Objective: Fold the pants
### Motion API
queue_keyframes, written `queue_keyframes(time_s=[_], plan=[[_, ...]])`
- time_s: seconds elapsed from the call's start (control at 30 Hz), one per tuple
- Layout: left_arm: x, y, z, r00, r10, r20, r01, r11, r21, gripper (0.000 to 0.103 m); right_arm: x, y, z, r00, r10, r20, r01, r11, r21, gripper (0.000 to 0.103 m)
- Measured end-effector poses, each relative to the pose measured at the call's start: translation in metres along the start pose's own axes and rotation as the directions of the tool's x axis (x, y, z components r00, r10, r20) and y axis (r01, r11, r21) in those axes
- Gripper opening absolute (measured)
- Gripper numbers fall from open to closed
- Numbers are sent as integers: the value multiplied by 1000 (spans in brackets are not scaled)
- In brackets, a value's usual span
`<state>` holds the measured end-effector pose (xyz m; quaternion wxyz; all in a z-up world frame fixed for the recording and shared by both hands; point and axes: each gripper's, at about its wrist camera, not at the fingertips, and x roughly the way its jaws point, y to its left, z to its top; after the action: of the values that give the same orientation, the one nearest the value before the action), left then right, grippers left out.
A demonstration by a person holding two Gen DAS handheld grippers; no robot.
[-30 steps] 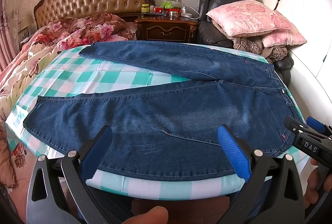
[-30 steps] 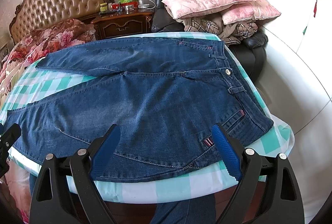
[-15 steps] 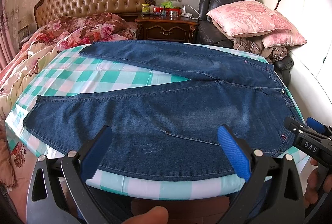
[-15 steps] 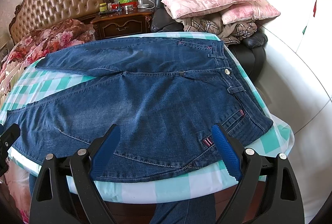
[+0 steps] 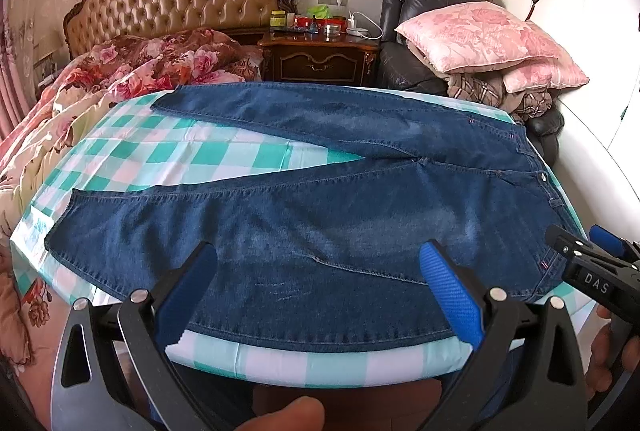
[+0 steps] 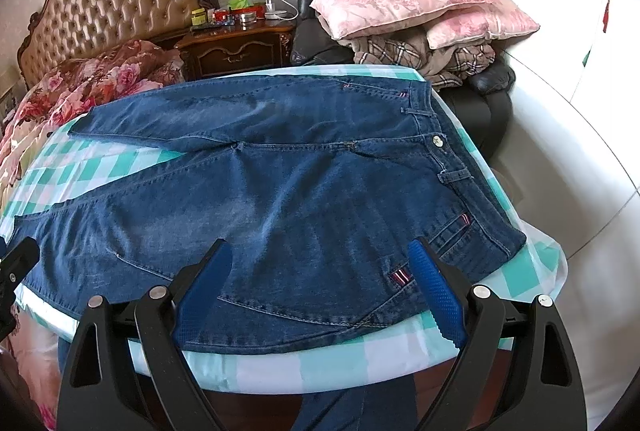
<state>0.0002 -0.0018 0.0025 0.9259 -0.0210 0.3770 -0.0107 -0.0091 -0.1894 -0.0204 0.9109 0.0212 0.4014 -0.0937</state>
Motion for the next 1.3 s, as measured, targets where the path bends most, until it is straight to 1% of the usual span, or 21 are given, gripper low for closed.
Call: queue_keyframes(time_s=[0.3, 0.37, 0.47, 0.53, 0.57, 0.6, 0.67, 0.7, 0.73, 0.77, 0.8, 0.87, 0.9, 0.97, 1.07, 1.13, 1.17, 1.2, 1.3], plan=[[2, 1, -1, 1000, 0, -13, 0, 1000, 1, 101, 4, -3, -1, 1000, 12, -14, -12, 1000, 9, 86], [5, 2, -2, 1000, 3, -31, -3, 1000, 2, 101, 7, -13, 3, 1000, 9, -7, -9, 1000, 30, 86], [11, 6, -3, 999, 11, -51, -11, 1000, 5, 101, 21, -51, 24, 1000, 3, -22, -1, 995, 97, 88], [16, 10, -4, 998, 12, -65, -12, 1000, -3, 101, 47, -90, 55, 999, 47, -28, -43, 989, 140, 88], [19, 12, -4, 997, 13, -71, -14, 1000, -7, 101, 59, -106, 68, 998, 49, -30, -44, 988, 151, 88], [24, 14, -5, 997, 14, -77, -15, 1000, -16, 101, 86, -133, 94, 998, 49, -41, -41, 985, 168, 88], [32, 18, -5, 996, 17, -92, -20, 999, -26, 101, 127, -171, 125, 993, 84, -82, -65, 976, 208, 87], [36, 19, -5, 995, 19, -101, -22, 999, -26, 101, 157, -192, 145, 986, 118, -115, -88, 967, 240, 86], [40, 20, -5, 994, 22, -105, -25, 999, -25, 101, 182, -208, 161, 984, 128, -127, -92, 963, 252, 79], [42, 22, -5, 994, 26, -108, -29, 999, -23, 101, 202, -218, 178, 989, 82, -124, -51, 970, 237, 78], [46, 24, -5, 993, 31, -116, -34, 999, -21, 101, 215, -224, 188, 991, 49, -124, -21, 976, 218, 78], [52, 27, -6, 991, 38, -129, -42, 999, -22, 101, 243, -233, 208, 992, 26, -121, -1, 979, 202, 68], [57, 31, -7, 989, 48, -141, -52, 998, -25, 101, 261, -238, 218, 991, 28, -131, 0, 978, 209, 68], [69, 37, -7, 983, 67, -169, -72, 997, -26, 101, 282, -241, 228, 990, 26, -138, 3, 978, 207, 67], [82, 43, -7, 977, 90, -194, -96, 995, -23, 101, 305, -241, 238, 989, 26, -143, 2, 981, 191, 67], [90, 47, -4, 974, 98, -202, -105, 994, -25, 101, 323, -240, 241, 985, 39, -169, -6, 982, 189, 67], [91, 48, -4, 974, 99, -203, -107, 994, -26, 101, 329, -239, 241, 984, 33, -175, -1, 984, 180, 67], [93, 48, -2, 974, 102, -204, -111, 993, -29, 101, 337, -238, 243, 983, 23, -182, 8, 986, 165, 65], [99, 51, -2, 970, 106, -219, -116, 993, -34, 101, 356, -238, 247, 978, 17, -209, 13, 990, 142, 55]])
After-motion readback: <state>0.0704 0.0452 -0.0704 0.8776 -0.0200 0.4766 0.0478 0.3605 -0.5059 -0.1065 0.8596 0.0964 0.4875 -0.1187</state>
